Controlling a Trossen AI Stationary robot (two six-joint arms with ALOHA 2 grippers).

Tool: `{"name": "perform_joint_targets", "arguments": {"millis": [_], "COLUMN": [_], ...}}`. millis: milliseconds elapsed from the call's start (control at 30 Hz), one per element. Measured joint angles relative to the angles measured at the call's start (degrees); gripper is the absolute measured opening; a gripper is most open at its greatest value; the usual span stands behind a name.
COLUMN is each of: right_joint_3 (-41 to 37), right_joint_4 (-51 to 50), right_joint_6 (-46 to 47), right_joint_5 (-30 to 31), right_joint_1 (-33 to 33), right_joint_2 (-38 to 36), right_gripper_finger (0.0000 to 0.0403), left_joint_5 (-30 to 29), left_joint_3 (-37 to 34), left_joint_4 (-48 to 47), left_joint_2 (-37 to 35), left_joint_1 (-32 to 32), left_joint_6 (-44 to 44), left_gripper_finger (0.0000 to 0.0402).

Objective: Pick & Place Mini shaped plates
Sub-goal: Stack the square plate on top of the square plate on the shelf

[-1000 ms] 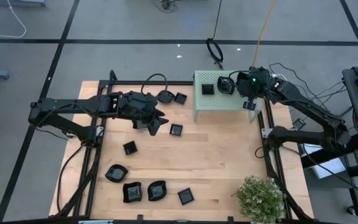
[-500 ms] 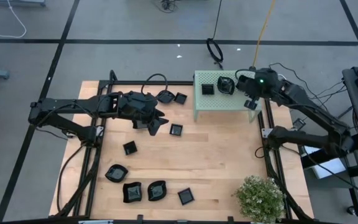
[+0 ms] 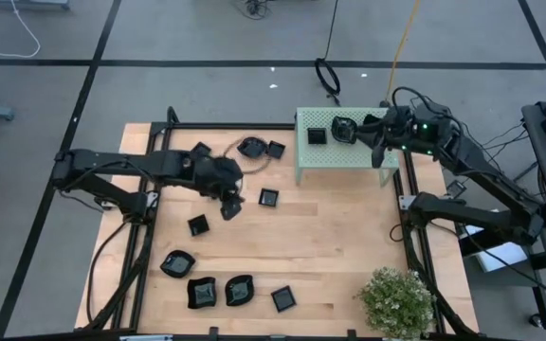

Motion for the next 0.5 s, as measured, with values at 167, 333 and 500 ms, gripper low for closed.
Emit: {"name": "perform_joint_targets", "arguments": {"millis": [167,333,500], "right_joint_3": [0.0,0.0,0.0], "right_joint_4": [2.78,8.11,11.62], "right_joint_6": [0.74,4.61,4.6], "right_joint_5": [-1.17,-1.2,-1.24], "right_joint_1": [4.22,10.15,16.0], "right_joint_2": [1.99,5.23,9.46], "right_gripper_finger": [0.0091,0.0091,0.0091], "left_joint_5": [0.24,5.38,5.65], "left_joint_3": [-0.1,-0.17,-3.72], "left_joint_4": [-11.97,-26.88,-30.29], "left_joint_2": [3.1,4.83,3.59], "left_joint_1": [-1.37,-3.8,-8.58], "left_joint_6": [0.05,-6.81,-11.98], "left_gripper_finger": [0.0198,0.0198,0.0198]}}
